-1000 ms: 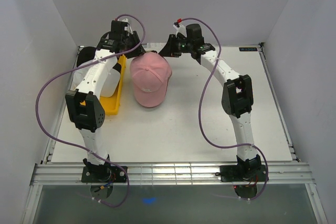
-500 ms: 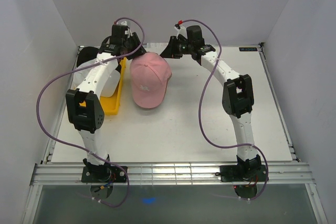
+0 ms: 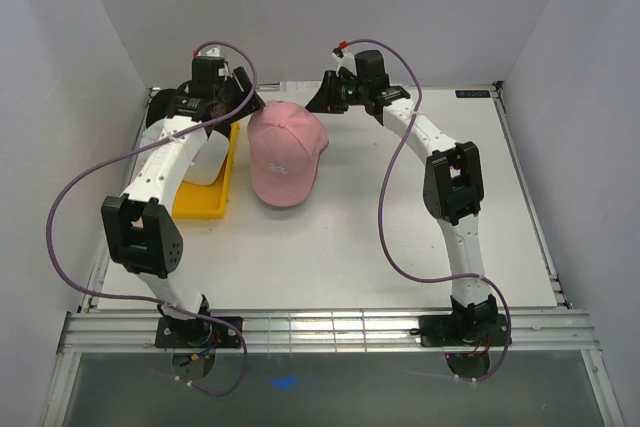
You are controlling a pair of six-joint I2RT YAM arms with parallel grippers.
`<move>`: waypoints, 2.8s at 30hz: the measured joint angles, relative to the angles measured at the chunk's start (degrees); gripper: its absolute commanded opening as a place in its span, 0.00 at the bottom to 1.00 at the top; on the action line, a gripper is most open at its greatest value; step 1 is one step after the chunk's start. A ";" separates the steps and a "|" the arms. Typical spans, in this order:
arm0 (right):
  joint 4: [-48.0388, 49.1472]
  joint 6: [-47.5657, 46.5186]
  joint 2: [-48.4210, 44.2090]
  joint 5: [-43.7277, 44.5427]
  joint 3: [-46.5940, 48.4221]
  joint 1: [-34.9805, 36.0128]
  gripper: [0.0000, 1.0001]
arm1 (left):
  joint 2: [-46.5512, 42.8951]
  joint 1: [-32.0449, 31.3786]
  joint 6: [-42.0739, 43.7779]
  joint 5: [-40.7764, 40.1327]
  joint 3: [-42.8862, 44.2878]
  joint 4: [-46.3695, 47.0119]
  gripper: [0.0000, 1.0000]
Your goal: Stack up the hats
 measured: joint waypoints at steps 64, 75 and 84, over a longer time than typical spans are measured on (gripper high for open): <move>1.22 4.72 5.77 -2.51 5.77 -1.55 0.72 | -17.07 -10.23 -10.99 -3.17 -21.92 11.80 0.69; 4.00 7.61 4.28 -4.33 4.92 -1.55 0.85 | -17.09 -10.40 -10.88 -5.22 -18.32 4.11 0.70; 6.97 11.93 1.73 -5.16 2.71 -2.60 0.91 | -17.07 -10.40 -10.01 -7.34 -13.79 0.63 0.70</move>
